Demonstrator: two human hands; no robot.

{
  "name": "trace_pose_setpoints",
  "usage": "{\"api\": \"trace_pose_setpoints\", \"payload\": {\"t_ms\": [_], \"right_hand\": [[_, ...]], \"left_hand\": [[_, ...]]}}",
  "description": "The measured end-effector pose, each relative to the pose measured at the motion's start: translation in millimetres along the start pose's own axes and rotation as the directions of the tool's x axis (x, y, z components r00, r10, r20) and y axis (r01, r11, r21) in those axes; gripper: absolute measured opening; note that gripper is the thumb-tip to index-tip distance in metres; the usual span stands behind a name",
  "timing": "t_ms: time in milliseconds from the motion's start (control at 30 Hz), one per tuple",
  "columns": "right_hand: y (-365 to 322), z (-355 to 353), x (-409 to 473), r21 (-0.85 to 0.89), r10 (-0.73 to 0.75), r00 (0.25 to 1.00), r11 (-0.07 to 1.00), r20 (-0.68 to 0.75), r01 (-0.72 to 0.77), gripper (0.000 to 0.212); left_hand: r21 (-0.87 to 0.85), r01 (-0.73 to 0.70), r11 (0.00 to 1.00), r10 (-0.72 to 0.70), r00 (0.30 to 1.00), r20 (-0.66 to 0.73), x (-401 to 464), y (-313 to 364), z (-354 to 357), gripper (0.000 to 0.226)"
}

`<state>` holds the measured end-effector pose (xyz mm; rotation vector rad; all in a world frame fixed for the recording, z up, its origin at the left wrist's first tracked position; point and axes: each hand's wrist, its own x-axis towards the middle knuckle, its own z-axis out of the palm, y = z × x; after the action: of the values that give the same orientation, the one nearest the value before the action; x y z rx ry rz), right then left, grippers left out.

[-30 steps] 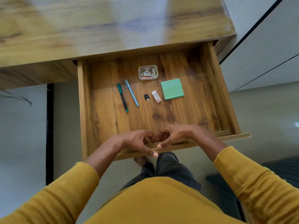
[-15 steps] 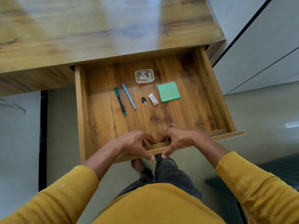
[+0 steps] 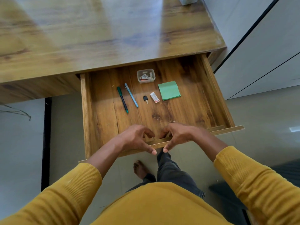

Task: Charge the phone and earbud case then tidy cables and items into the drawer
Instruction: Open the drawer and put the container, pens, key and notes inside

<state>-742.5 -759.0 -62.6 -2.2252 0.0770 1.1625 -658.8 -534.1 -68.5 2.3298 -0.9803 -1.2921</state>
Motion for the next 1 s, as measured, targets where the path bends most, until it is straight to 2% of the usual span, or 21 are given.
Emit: {"api": "trace_pose_setpoints", "payload": {"t_ms": [200, 500, 733, 867, 1000], "right_hand": [[-9.5, -20.9, 3.9, -0.011, 0.037, 0.995, 0.999, -0.093, -0.039, 0.062], [-21.8, -48.4, 7.9, -0.256, 0.036, 0.956, 0.96, -0.292, -0.114, 0.065], [-29.8, -71.9, 17.5, -0.329, 0.031, 0.92, 0.929, -0.391, -0.171, 0.066], [-34.5, -86.4, 21.3, -0.403, -0.016, 0.893, 0.896, -0.45, -0.186, 0.067], [-39.1, -101.2, 28.3, -0.45, -0.051, 0.869, 0.869, -0.492, -0.203, 0.071]], "left_hand": [[-0.001, 0.058, 0.998, -0.057, 0.994, -0.094, 1.4, 1.5, -18.3, 0.079], [0.115, 0.173, 0.978, -0.141, 0.959, -0.245, 6.1, 11.4, -47.6, 0.088], [0.141, 0.264, 0.954, -0.203, 0.918, -0.34, 12.1, 15.9, -71.1, 0.098], [0.15, 0.293, 0.944, -0.191, 0.86, -0.474, 16.6, 13.8, -80.0, 0.118], [0.184, 0.319, 0.93, -0.162, 0.802, -0.575, 24.4, 12.9, -89.3, 0.126]]}}
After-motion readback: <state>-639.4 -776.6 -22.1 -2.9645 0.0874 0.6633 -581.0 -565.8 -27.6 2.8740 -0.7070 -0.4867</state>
